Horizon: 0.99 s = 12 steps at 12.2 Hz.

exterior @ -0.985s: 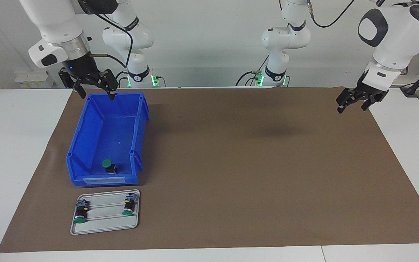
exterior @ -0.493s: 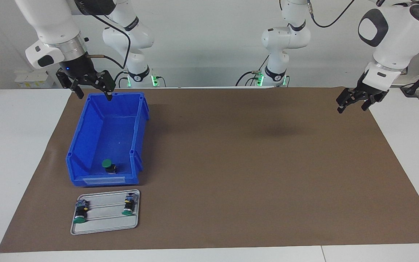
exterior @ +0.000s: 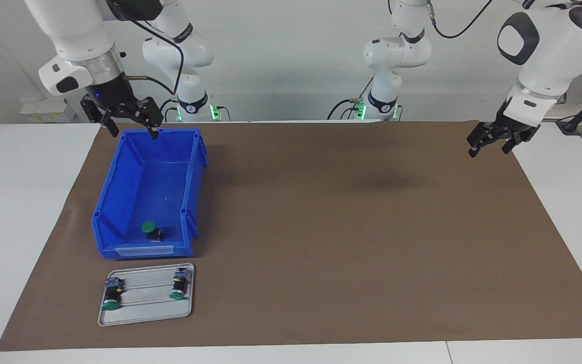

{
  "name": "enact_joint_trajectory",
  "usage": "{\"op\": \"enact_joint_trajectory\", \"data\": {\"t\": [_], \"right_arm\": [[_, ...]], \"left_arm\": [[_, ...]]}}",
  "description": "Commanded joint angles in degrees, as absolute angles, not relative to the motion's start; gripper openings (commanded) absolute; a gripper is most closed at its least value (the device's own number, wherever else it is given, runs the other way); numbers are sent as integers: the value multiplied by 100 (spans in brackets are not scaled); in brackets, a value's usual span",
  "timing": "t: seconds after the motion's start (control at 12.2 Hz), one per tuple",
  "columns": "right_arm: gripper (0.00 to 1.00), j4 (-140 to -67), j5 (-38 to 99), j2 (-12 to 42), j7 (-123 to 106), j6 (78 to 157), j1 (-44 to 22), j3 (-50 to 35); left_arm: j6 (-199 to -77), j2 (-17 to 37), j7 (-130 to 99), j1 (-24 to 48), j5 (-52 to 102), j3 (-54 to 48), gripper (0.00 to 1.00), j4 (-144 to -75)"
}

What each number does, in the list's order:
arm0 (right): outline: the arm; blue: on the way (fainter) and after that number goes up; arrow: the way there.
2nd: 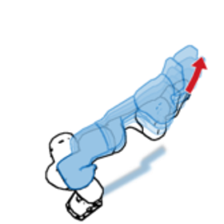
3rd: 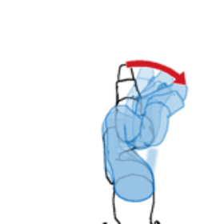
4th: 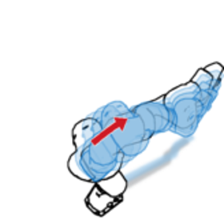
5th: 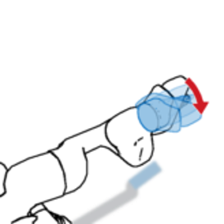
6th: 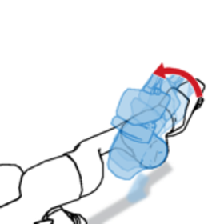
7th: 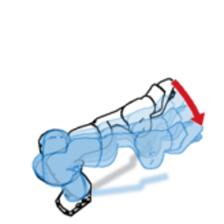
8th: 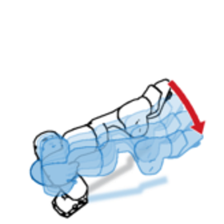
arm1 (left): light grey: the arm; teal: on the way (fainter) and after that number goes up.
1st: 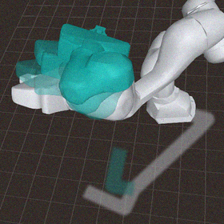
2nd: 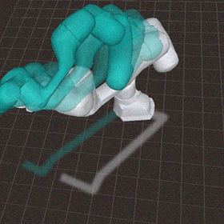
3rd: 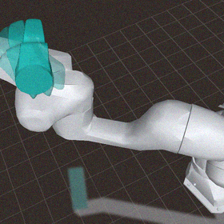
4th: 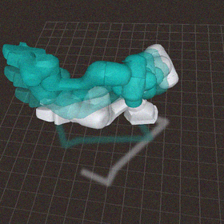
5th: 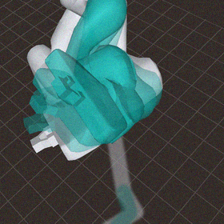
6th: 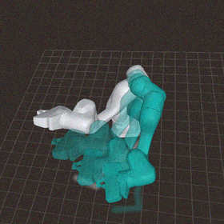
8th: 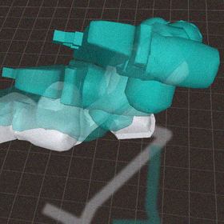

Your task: Place and press button with both arms

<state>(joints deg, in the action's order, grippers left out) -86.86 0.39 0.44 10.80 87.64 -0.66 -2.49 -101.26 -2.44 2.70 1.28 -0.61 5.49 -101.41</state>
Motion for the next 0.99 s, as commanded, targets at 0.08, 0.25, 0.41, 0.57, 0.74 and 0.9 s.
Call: {"op": "enact_joint_trajectory", "data": {"t": [0.08, 0.25, 0.41, 0.57, 0.74, 0.9], "right_arm": [[100, -8648, 158, 18, 1011, 8543, -325, 97], [100, -8648, 158, 18, 1002, 8543, -308, 97], [100, -8648, 158, 18, 932, 8534, -299, 97], [100, -8657, 149, 0, 826, 8525, -290, 105], [100, -8684, 149, -26, 826, 8499, -264, 105], [100, -8692, 149, -35, 826, 8490, -255, 105]], "left_arm": [[-10107, -404, 220, 105, -141, 519, 100, -10292], [-10107, -404, 220, 105, -149, 519, 100, -10292], [-10107, -404, 220, 105, -141, 519, 100, -10292], [-10107, -404, 220, 105, -149, 519, 100, -10292], [-10107, -404, 220, 105, -141, 519, 100, -10292], [-10107, -404, 220, 105, -141, 519, 100, -10292]]}}
